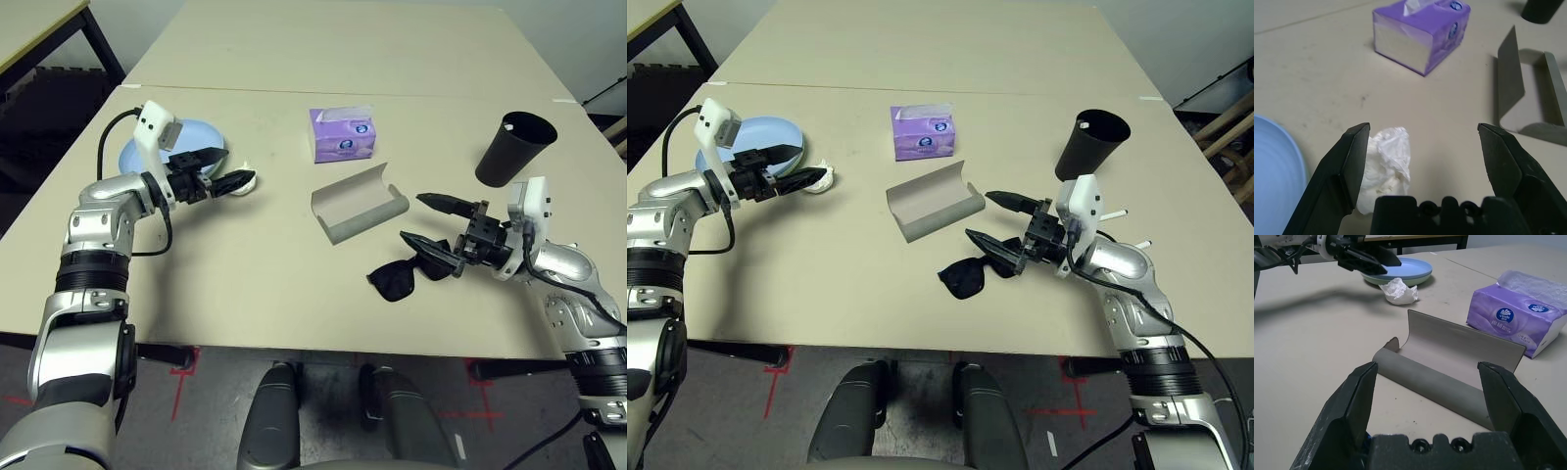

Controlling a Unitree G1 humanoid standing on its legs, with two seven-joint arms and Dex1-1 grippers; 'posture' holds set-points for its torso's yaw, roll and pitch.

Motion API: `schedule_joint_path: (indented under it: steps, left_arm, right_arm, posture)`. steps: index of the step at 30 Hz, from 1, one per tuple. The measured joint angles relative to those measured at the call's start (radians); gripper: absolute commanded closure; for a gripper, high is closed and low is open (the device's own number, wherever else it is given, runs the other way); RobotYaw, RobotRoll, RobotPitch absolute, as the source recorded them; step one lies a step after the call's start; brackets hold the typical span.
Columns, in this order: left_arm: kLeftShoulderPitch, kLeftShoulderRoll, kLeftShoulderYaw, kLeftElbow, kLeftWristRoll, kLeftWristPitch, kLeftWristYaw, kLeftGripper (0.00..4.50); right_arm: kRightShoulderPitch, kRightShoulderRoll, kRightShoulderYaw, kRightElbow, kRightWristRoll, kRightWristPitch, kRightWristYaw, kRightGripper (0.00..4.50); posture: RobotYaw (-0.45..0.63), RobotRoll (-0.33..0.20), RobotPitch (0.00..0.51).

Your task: Organize and tidy the items on the table.

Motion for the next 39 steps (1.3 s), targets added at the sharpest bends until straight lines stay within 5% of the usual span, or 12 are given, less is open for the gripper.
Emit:
schedule_joint_path:
  steps: [21,33,39]
  left_arm:
    - [-0.013,-0.016,-0.044,0.161,0.104,-0.101,0.042,0.02]
    - [-0.037,-0.021,-0.044,0.206,0.12,-0.144,0.079,4.46]
    - [-0.042,-0.015,-0.034,0.206,0.117,-0.144,0.079,4.49]
  right_arm:
    - [0.007,0.004,0.0,-0.045,0.002,0.019,-0.008,0.0]
    - [0.021,0.016,0.0,-0.045,0.003,0.018,-0.008,0.0]
    - [0.022,0.019,0.0,-0.045,0.002,0.018,-0.008,0.0]
  posture:
    - [0.15,0.0,0.172]
    - [0.15,0.0,0.173]
    - [0.16,0.0,0.171]
